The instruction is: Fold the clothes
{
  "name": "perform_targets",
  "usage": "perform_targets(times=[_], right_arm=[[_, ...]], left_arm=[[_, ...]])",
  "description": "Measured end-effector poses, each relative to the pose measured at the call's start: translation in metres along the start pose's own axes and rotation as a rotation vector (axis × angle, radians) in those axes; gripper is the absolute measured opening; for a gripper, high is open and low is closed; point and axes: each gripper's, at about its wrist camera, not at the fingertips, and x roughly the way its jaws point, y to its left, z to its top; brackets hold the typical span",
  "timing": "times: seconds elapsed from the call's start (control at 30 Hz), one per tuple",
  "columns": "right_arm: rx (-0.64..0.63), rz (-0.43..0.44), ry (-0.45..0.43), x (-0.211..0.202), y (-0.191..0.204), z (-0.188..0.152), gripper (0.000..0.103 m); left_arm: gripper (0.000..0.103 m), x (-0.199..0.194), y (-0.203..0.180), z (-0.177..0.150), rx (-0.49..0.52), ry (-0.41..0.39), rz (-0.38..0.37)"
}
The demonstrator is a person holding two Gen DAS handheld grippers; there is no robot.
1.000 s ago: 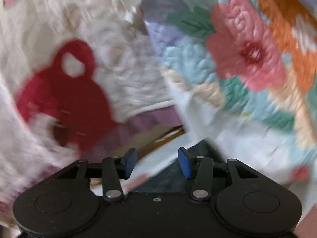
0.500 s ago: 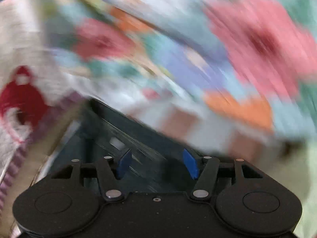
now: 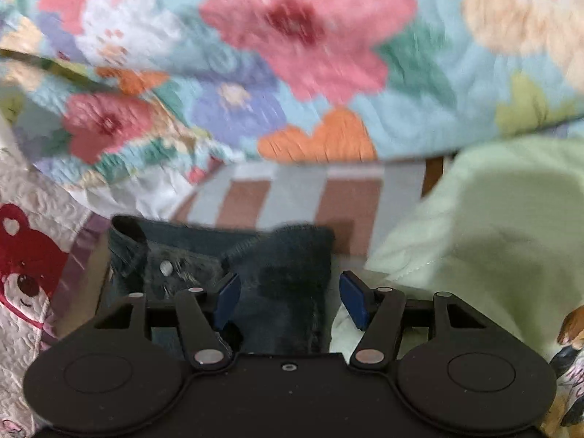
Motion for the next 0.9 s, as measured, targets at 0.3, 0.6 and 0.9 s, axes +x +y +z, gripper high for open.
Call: perform_targets(times=[0.3,0.6,0.9], right_arm=[[-0.278,0.144,-0.09,0.002,0.031,0.003,0.013],[-0.354,-0.076,-0.055,0.012,0.021,-0.002,0.014],[-0.382,-0.036,-0.284,-0.063,0.066,-0.007,0.036]], left_arm=[[0.075,0.006,0.001,0.011,-0.096,0.017,-0.047],[0.077,0.028,-0.011,-0.016,0.053,0.237,0.005],[0.077,0.031,-0.016,-0.027,0.032,0.249,0.016]])
